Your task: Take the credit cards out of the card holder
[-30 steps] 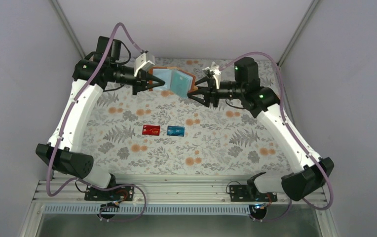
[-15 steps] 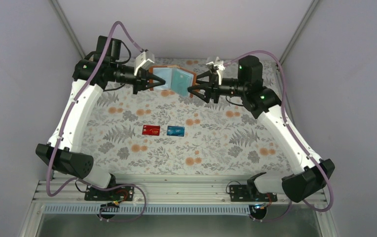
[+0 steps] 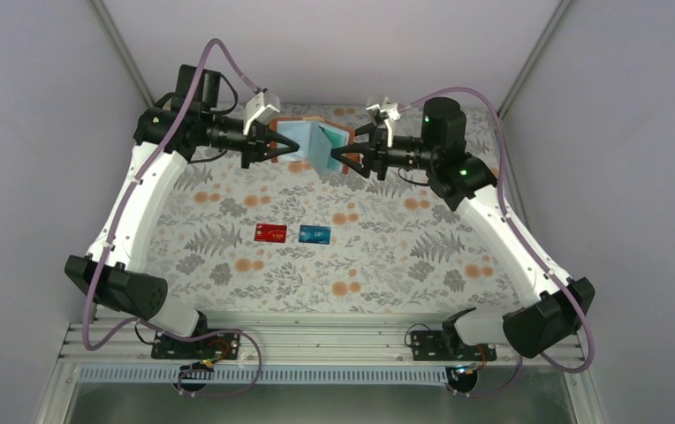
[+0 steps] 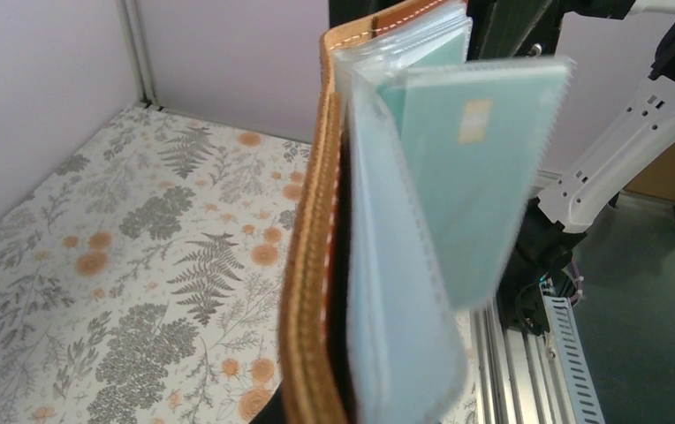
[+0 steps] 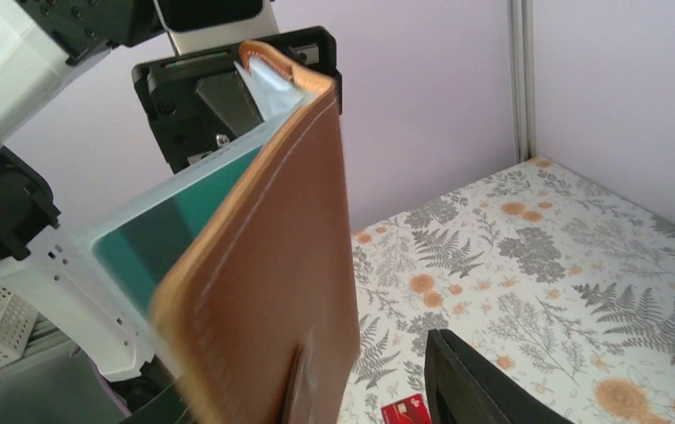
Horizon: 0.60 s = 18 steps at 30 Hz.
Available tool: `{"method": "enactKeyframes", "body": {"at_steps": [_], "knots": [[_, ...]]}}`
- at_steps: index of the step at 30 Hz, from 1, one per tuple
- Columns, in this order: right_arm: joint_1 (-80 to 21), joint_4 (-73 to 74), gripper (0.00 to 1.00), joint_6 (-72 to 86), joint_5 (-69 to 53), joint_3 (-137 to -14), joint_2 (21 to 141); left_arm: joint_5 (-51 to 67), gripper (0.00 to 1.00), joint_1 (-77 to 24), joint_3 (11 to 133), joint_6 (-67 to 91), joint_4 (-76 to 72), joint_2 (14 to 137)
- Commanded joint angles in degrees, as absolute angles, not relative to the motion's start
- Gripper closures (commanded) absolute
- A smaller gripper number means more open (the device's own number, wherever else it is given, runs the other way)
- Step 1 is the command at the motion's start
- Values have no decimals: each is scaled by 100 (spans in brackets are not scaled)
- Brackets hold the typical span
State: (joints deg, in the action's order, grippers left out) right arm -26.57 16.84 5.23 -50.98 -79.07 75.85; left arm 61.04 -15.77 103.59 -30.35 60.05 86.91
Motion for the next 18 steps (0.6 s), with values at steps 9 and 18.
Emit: {"method": "enactKeyframes", "body": {"at_steps": [9, 18], "knots": [[-3060, 883, 52, 1257, -4821, -8079, 8124, 6318, 98, -1746, 10274, -2995, 5849, 8711], [-3421, 967, 63, 1499, -4599, -8526, 8473, 6218, 98, -1789, 10278, -3015, 5866, 8752]]}}
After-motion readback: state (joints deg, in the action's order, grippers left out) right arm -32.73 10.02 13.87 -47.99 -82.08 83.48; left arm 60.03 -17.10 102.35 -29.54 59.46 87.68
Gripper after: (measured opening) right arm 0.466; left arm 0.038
